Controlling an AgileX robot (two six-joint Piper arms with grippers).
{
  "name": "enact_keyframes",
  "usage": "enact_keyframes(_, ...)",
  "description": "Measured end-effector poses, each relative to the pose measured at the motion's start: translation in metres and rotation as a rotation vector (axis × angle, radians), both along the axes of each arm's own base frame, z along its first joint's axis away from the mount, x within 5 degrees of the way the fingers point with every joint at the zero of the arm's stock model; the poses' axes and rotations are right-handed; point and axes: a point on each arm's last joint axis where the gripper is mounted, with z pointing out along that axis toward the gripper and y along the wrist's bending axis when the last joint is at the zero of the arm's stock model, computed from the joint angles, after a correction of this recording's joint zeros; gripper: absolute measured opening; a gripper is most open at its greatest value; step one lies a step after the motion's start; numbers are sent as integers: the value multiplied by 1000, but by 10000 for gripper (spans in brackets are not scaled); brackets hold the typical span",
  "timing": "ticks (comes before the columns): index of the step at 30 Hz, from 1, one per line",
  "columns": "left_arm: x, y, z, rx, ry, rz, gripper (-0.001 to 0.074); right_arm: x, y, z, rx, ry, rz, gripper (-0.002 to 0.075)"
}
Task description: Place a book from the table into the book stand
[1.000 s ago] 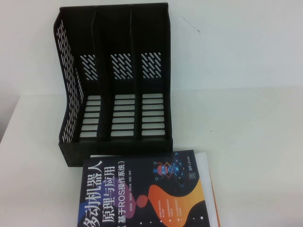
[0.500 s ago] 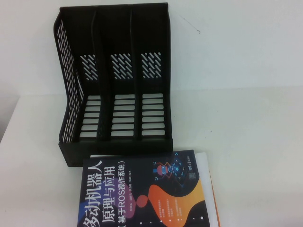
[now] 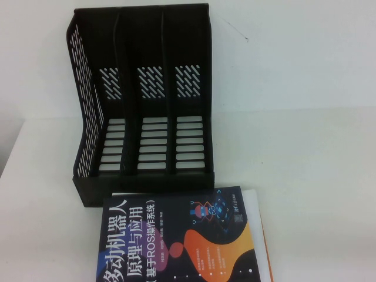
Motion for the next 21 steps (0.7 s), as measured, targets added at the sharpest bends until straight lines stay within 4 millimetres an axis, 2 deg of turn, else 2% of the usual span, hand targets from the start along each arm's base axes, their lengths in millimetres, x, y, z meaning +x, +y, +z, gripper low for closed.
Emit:
enact_keyframes(8,1,0,-2,3,-1,1,-4,-8,3,33,77,-368,48,-3)
enact_keyframes(12,1,0,-2,5,-1,1,-4,-11,0,38,151,-427,44,-3)
enact_keyframes(14,1,0,-2,-3,2,1,-4,-9,-1,35,177,-389,37,-3)
enact_keyframes(17,3,0,-5,-36,45,2,-4,-6,0,36,181,-185,26,-1)
enact_keyframes(21,16,0,-13,-70,175,7,-4,-12,0,59,170,106,13,-1)
